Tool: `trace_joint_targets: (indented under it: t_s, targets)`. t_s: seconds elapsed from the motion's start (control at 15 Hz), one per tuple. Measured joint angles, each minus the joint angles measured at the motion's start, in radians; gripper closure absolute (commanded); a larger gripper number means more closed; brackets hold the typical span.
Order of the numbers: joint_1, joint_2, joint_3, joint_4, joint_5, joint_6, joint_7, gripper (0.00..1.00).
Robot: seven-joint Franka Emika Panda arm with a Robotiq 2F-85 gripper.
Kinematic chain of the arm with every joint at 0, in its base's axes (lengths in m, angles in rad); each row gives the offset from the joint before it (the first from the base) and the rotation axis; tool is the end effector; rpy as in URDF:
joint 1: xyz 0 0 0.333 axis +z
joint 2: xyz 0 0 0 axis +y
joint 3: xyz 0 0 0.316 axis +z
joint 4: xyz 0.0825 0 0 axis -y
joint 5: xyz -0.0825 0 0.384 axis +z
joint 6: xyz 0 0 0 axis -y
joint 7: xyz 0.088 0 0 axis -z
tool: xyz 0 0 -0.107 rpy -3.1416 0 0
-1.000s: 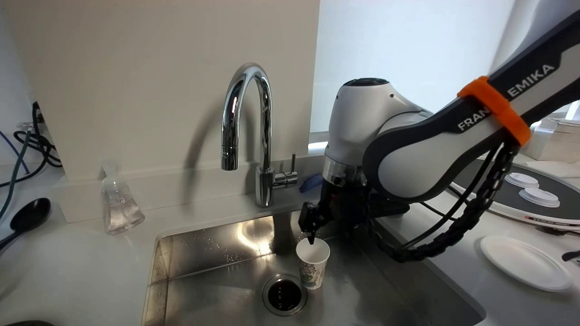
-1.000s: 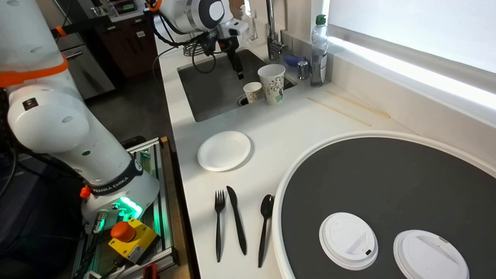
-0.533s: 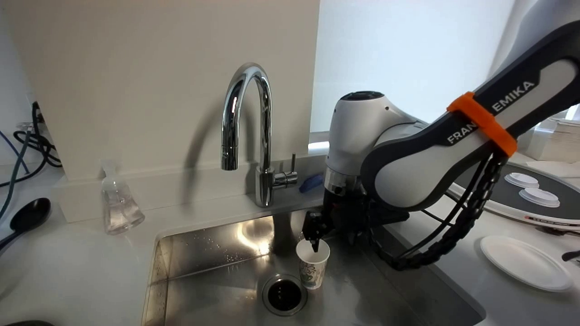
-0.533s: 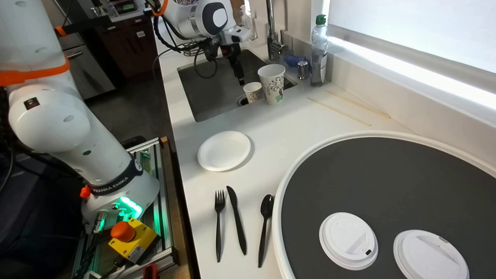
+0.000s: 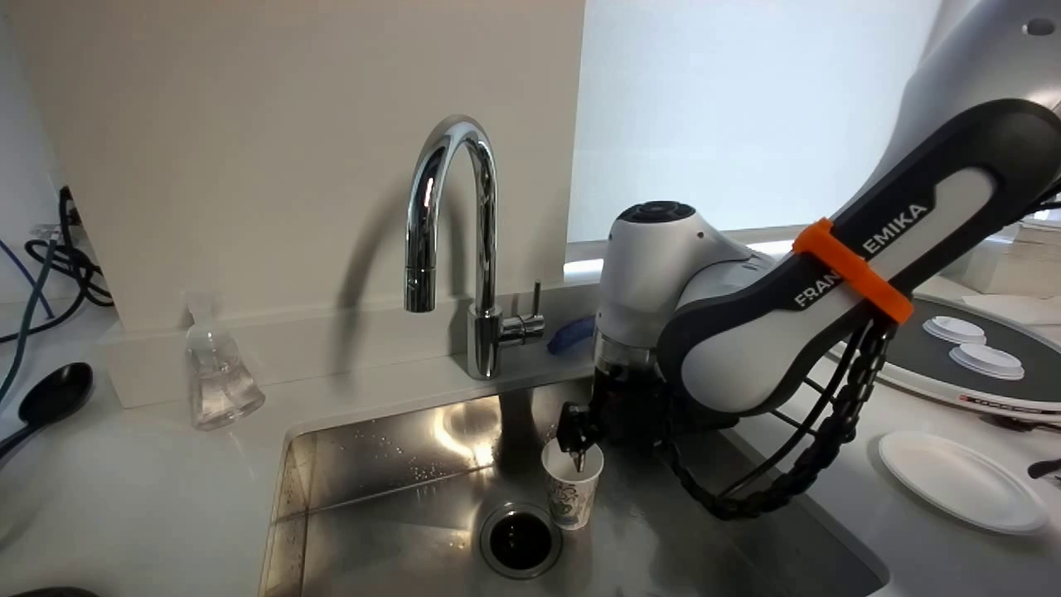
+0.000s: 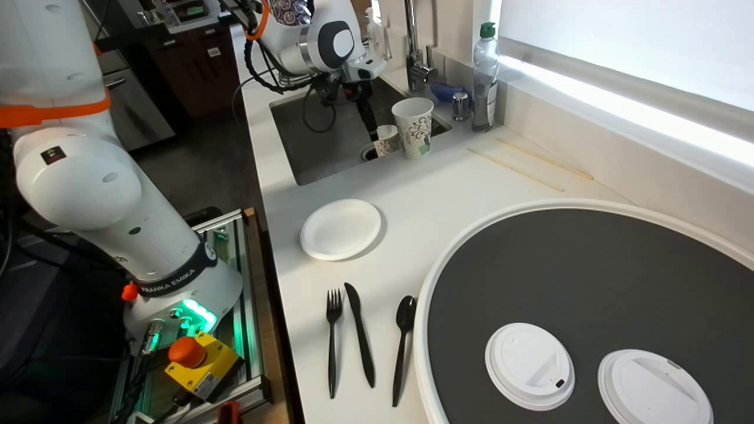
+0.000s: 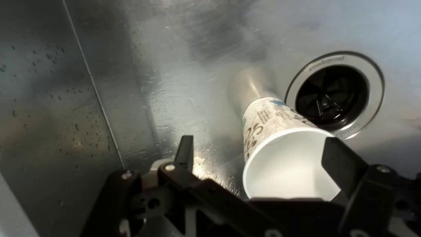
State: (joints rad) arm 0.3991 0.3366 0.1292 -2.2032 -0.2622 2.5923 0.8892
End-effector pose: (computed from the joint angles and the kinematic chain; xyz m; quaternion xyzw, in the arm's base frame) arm 0.4818 0.2872 0.2333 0.9955 -0.0745 0.0551 0.0190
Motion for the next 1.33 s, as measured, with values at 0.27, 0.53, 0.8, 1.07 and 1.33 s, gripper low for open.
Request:
trace_joint_targets:
  t_s: [0.27,0.53,0.8,1.07,1.33]
  targets:
    - [0.038,0.020,-0.046,0.009,-0.059,0.027,0.059,0.00]
    - [0.068,0.036,-0.083,0.019,-0.114,0.034,0.128,0.00]
    - [0.081,0.049,-0.105,0.034,-0.146,0.034,0.175,0.02]
    - [0.083,0.060,-0.111,0.038,-0.150,0.034,0.198,0.35]
    - [0.083,0.068,-0.115,0.041,-0.152,0.034,0.212,0.70]
